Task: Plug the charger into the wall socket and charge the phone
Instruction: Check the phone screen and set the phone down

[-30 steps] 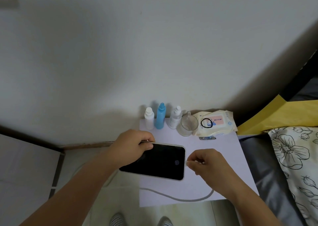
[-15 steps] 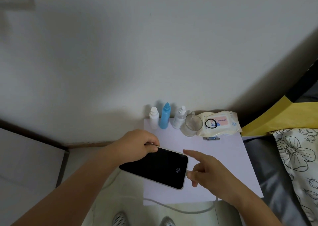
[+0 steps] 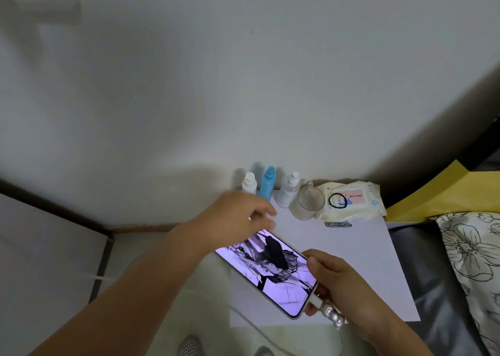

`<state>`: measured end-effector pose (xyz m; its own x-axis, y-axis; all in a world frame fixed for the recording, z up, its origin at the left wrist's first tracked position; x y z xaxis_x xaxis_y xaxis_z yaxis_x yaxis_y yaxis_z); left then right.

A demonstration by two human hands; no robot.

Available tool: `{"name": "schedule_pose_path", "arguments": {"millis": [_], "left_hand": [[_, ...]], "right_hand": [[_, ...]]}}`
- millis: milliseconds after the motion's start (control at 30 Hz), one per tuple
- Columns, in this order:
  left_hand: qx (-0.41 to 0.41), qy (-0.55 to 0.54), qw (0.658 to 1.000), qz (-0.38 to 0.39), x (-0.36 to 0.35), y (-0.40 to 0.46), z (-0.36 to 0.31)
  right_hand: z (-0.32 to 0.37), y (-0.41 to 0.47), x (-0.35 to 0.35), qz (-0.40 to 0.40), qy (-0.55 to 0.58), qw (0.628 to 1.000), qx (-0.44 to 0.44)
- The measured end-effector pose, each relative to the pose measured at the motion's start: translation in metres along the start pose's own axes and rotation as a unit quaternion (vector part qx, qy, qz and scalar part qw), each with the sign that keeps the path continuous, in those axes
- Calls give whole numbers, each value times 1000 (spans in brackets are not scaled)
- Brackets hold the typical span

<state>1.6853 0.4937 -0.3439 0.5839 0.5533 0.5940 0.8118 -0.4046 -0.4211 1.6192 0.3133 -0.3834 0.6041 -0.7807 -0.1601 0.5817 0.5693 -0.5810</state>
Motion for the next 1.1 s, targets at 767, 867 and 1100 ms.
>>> {"name": "schedule_pose_path", "arguments": {"millis": [767, 867, 1100], "left_hand": [[107, -533, 833, -104, -109, 4, 57], [110, -535, 831, -105, -118, 8, 67], [126, -500, 851, -98, -133, 25, 98]], "right_hand": [[-66, 36, 1, -126, 140, 982, -15], [-72, 48, 5, -146, 93, 985, 1], [-100, 75, 12, -160, -6, 987, -17]]}}
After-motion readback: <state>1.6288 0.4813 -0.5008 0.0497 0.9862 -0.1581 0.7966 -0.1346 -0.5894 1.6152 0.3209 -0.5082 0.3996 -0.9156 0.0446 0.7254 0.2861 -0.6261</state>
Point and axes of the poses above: each hand's wrist, its own y-axis towards the middle knuckle, its own x-axis out of the back of the hand, z = x × y, the point moved 5 cm from there along y, towards the middle knuckle, and after that the axes turned 12 degrees about z, right-handed, at the moved point
